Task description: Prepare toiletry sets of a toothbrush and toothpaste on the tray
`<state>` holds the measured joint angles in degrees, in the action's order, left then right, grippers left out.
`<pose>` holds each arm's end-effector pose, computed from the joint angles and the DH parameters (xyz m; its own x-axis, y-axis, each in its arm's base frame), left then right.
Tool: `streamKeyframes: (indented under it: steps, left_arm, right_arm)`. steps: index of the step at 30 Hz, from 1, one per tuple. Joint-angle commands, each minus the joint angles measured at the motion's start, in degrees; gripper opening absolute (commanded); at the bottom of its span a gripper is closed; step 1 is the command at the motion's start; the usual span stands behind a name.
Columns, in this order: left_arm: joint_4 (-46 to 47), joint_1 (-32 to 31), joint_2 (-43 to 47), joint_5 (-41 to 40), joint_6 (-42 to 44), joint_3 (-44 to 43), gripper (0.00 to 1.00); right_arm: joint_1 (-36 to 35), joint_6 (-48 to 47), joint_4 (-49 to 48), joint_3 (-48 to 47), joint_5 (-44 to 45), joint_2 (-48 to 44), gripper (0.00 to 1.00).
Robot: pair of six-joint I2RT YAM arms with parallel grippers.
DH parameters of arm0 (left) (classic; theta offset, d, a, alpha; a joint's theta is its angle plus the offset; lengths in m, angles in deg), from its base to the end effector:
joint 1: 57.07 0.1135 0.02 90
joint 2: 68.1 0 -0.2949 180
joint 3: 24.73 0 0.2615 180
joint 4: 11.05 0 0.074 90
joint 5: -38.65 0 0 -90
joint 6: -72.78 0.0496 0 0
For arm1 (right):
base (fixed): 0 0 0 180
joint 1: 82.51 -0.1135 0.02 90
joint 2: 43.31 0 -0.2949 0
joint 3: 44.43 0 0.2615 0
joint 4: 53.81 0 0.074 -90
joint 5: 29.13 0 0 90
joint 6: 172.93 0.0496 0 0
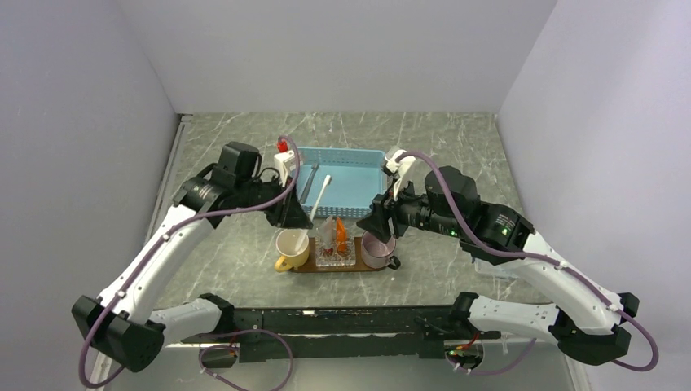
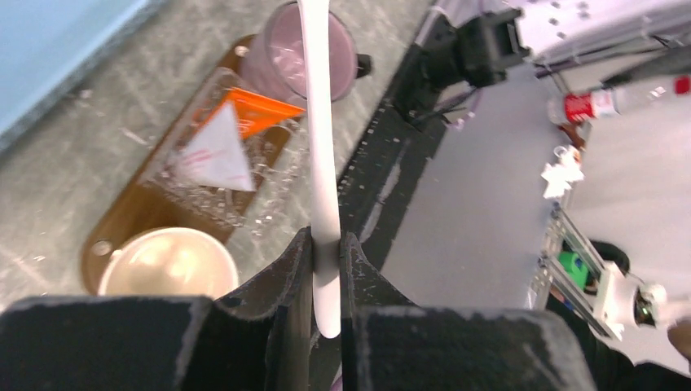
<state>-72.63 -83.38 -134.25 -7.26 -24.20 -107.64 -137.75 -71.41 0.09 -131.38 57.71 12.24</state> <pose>0.1899 -0.1324 0.3814 -0.7196 0.2584 -0.6445 0.6783 0.4599 -0.5730 0.1064 0.1581 0.4457 -0.3834 -0.2027 -0.9011 -0.7887 0.5796 0.2052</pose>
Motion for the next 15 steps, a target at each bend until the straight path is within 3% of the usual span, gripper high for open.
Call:
streamKeyframes:
  steps: [1,9,15]
  left_arm:
    - [6.8,-0.6,5.0,12.7,-2.1,3.4,0.0]
    - [13.8,-1.3,12.4,23.7,-7.8,11.4,0.0]
    - [15.4,-4.6,15.4,25.8,-8.6,16.0,0.0]
  right_arm:
    - [0.0,-7.5,-6.4,-2.7,-7.8,-0.5,0.56]
    - [0.0,-14.7,-8.1,-6.2,-18.9,0.0,0.68]
    - [0.1,-18.8,-1.6,-13.9,-26.6,4.7,0.68]
